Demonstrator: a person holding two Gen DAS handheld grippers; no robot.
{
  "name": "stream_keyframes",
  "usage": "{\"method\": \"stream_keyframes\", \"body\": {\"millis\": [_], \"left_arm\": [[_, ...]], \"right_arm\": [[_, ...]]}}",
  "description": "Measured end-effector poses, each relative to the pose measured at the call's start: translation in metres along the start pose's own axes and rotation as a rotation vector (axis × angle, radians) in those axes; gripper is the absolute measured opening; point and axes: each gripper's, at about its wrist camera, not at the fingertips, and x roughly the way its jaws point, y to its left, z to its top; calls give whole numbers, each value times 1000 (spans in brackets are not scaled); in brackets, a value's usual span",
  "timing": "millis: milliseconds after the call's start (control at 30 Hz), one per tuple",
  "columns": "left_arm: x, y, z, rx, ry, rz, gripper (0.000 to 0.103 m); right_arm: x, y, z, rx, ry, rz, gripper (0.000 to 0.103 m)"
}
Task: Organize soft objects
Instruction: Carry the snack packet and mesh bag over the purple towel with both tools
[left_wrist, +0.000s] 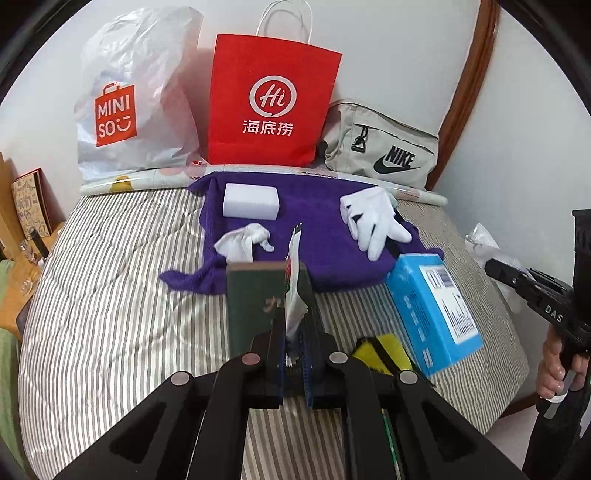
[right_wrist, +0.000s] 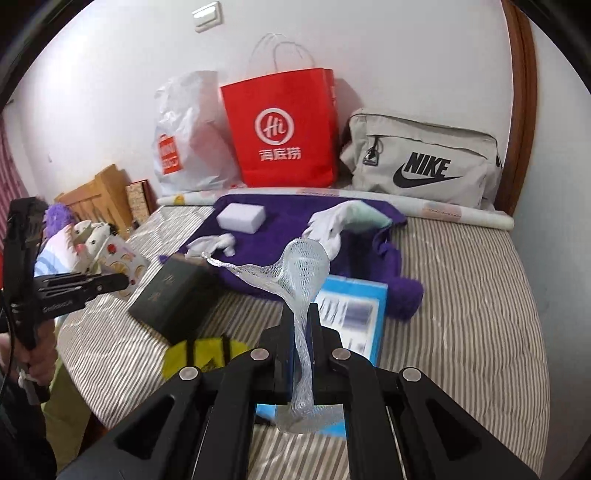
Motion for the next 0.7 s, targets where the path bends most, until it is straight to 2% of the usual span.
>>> {"method": "stream_keyframes", "body": {"millis": [433,700], "left_arm": [[51,16,44,-45,42,-21,8],[81,28,69,-54,58,-18,8]], "right_arm": [[71,-37,40,98,66,-83,5],[116,-55,59,114,120,-79,5]]}}
